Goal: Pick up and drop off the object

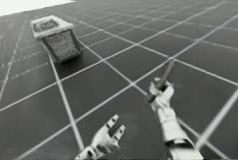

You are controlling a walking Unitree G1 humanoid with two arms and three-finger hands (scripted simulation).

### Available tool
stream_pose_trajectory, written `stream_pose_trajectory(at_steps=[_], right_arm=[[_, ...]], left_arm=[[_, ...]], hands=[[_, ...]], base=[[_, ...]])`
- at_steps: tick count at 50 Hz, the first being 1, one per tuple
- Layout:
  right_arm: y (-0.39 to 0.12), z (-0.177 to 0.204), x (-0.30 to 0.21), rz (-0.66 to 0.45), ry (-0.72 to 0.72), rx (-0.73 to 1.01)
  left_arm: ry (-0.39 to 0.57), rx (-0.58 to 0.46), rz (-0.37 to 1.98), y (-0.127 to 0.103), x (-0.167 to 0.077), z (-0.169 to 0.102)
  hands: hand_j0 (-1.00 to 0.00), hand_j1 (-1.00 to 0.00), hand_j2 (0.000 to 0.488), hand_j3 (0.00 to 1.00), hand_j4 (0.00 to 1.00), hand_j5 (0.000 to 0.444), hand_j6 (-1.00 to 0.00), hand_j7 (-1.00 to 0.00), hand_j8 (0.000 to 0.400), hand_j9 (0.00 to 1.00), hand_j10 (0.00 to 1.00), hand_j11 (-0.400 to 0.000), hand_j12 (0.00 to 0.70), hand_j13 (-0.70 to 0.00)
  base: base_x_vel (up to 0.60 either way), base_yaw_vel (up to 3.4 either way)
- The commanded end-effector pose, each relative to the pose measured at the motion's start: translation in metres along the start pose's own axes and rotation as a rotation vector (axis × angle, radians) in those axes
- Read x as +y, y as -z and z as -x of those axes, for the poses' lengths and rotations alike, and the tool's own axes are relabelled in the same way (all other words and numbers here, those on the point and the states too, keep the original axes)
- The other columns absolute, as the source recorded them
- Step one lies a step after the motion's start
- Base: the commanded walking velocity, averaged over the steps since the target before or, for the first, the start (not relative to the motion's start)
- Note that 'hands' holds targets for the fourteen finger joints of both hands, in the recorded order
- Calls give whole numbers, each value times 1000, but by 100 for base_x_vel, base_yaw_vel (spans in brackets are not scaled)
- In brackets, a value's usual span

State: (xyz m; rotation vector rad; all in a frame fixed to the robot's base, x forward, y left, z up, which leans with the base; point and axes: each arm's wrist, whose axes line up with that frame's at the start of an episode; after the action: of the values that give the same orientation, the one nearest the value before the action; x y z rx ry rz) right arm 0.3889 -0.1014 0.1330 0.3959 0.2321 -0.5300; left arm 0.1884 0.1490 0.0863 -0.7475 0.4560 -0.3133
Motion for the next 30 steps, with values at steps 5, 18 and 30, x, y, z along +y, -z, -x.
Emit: stream_pose_trajectory(at_steps=[5, 18, 30], right_arm=[[-5, 0, -6, -22, 7, -12], [-5, 0, -6, -22, 7, -12], [-5, 0, -6, -22, 7, -12]], left_arm=[[11, 8, -17, -1, -5, -3], [11, 8, -17, -1, -5, -3], [11, 8, -17, -1, -5, -3]], hands=[[0, 0, 0, 1000, 1000, 0, 0, 0, 0, 1000, 1000, -400, 0, -700], [0, 0, 0, 1000, 1000, 0, 0, 0, 0, 1000, 1000, -400, 0, -700], [0, 0, 0, 1000, 1000, 0, 0, 0, 0, 1000, 1000, -400, 0, -700]], base=[[24, 161], [30, 106], [40, 55]])
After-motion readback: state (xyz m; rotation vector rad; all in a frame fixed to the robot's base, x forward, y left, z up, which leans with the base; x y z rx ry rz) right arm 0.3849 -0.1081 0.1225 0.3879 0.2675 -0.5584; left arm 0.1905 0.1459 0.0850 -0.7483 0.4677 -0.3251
